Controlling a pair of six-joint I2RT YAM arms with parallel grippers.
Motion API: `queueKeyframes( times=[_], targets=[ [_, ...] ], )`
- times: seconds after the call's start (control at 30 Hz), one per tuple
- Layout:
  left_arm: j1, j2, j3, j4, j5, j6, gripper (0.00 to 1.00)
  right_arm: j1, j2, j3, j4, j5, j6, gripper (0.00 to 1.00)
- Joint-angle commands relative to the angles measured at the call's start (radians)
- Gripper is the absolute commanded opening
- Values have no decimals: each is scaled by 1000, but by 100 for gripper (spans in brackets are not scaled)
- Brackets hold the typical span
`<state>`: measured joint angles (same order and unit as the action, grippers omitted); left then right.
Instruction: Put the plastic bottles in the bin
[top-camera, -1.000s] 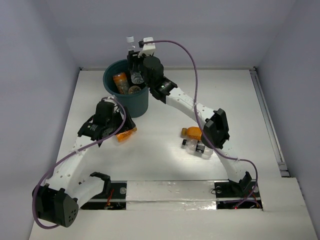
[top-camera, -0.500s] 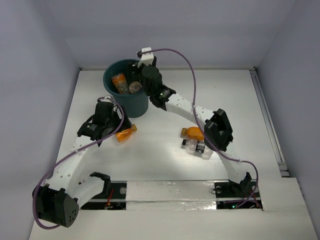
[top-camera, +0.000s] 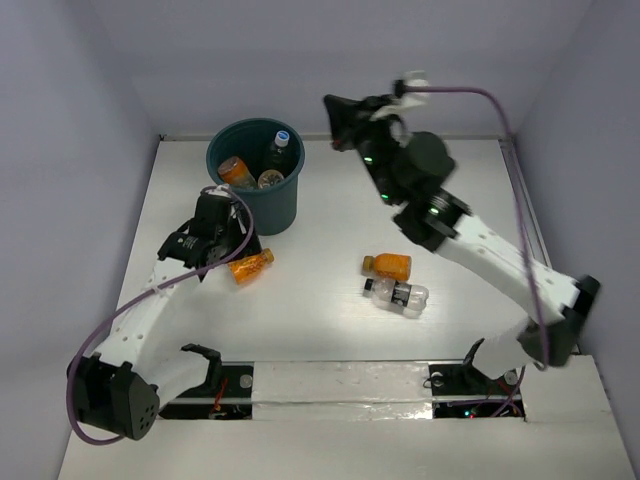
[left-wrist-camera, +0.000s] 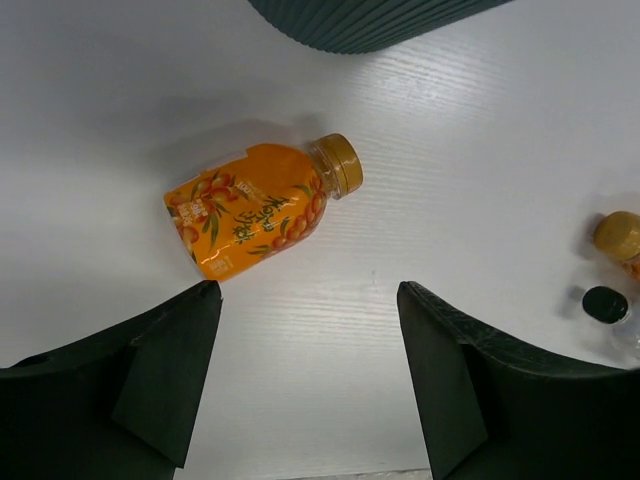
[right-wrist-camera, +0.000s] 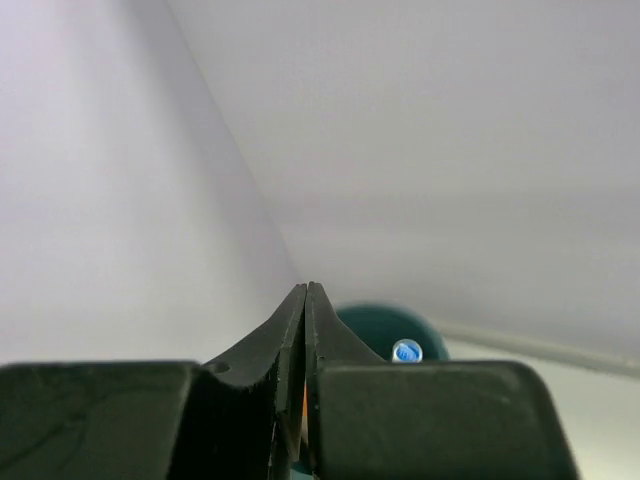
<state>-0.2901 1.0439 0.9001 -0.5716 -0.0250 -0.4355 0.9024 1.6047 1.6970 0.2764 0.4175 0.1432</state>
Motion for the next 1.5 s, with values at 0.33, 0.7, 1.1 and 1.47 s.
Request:
queueKeyframes(
  times=[0.33, 0.7, 1.1, 1.47],
  targets=[
    [-147, 206, 148, -149, -216, 121, 76, -5, -741, -647, -248, -160, 287, 53],
    [-156, 412, 148, -132, -156, 156, 85, -5, -1153, -987, -588, -259, 521, 82],
    [-178, 545, 117, -139, -121, 141, 87, -5, -1296, -1002, -810, -264, 598, 82],
    [-198, 201, 83, -110, -58, -126, 82, -5, -1204, -964, -852, -301, 555, 61]
  ],
)
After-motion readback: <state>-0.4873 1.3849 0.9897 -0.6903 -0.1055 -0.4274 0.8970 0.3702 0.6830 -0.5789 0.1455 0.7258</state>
